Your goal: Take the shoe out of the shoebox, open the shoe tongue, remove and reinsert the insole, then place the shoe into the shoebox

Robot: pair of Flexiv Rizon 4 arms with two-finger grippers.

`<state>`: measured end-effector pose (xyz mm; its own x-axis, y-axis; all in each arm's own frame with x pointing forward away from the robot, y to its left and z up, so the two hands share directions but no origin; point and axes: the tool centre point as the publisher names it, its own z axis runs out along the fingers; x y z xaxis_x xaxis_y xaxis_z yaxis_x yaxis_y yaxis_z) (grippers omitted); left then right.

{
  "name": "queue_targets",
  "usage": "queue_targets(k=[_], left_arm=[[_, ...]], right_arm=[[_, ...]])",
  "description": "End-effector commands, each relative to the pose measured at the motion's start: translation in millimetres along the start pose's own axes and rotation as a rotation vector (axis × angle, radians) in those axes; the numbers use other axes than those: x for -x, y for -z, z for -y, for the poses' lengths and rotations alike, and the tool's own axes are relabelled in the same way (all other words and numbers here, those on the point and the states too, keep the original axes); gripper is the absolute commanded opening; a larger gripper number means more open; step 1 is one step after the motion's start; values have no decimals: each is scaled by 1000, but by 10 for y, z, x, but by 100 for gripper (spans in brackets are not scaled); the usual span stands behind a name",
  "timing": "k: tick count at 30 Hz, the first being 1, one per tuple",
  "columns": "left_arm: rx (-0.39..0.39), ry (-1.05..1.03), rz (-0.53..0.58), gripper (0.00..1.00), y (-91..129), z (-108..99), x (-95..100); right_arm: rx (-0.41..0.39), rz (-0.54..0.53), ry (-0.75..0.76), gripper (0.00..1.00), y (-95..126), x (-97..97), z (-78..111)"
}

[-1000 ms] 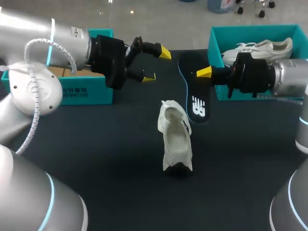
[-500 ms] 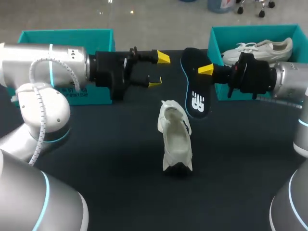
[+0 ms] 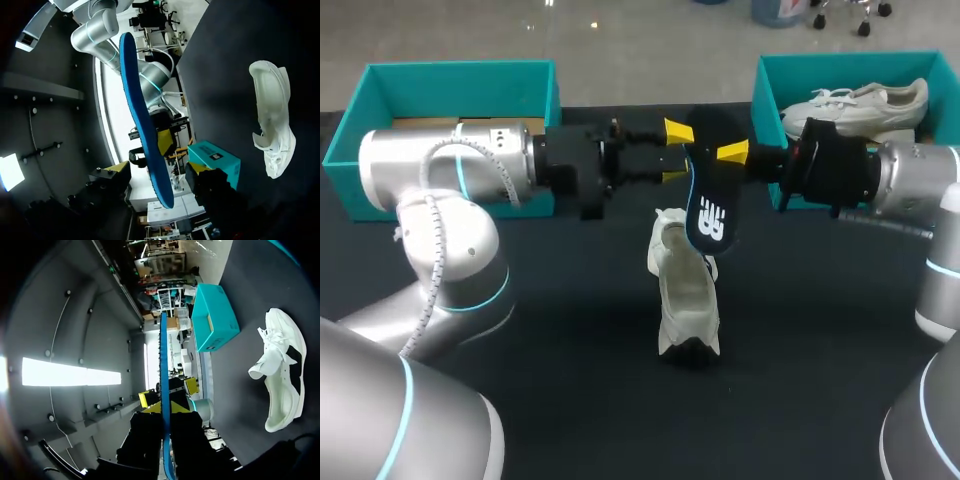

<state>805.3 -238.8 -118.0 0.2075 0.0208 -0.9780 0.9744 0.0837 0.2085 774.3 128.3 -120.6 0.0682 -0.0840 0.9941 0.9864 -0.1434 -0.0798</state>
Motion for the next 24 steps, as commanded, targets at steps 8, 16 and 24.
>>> queue_targets(k=[8, 16, 24], left_arm=[[-48, 6, 20, 13, -178, -45, -8], [-69, 33, 40, 17, -254, 80, -21], [-78, 35, 44, 3, -296, 112, -29]], right_arm=[[1, 12, -4, 0, -6, 46, 18], [2, 19, -4, 0, -27, 59, -5], [-2, 24, -6, 0, -45, 62, -2]])
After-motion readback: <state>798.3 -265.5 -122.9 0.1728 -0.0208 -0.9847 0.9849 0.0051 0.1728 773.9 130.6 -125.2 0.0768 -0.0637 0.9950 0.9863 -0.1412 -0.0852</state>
